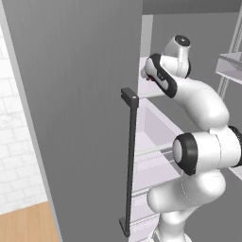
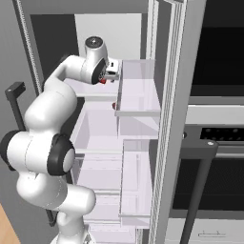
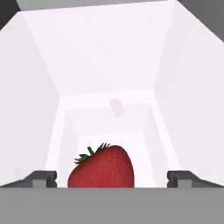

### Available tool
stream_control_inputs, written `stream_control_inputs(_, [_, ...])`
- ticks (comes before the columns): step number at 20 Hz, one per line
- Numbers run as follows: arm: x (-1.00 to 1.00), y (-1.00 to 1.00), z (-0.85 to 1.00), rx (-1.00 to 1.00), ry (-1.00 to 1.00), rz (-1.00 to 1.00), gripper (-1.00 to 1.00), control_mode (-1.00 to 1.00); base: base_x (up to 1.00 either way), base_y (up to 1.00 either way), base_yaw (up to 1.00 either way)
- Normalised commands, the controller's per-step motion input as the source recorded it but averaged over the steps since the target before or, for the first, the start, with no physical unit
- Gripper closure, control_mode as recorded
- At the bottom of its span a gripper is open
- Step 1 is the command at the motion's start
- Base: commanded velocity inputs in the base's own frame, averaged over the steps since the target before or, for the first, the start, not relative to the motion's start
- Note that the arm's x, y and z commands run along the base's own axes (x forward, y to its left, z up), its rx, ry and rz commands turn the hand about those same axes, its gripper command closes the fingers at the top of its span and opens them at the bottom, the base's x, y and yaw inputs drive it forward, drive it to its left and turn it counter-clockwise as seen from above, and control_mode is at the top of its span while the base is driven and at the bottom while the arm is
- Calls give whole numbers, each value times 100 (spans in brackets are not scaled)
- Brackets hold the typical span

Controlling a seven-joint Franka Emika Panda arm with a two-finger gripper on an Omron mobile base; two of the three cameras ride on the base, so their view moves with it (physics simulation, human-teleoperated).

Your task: Take the strawberry from the fridge and place it on top of the pancake, located on the dining counter.

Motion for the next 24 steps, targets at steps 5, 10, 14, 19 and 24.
stream_control_inputs(5, [10, 5, -3, 0, 1, 0, -100, -100, 0, 0, 0])
stream_control_inputs(10, [1, 1, -2, 0, 1, 0, -100, -100, 0, 0, 0])
stream_control_inputs(14, [0, 5, -8, 0, 3, 0, 100, -100, 0, 0, 0])
stream_control_inputs(19, [0, 2, 0, 0, 0, 1, 100, -100, 0, 0, 0])
stream_control_inputs(24, [-2, 0, 0, 0, -1, 0, 100, -100, 0, 0, 0])
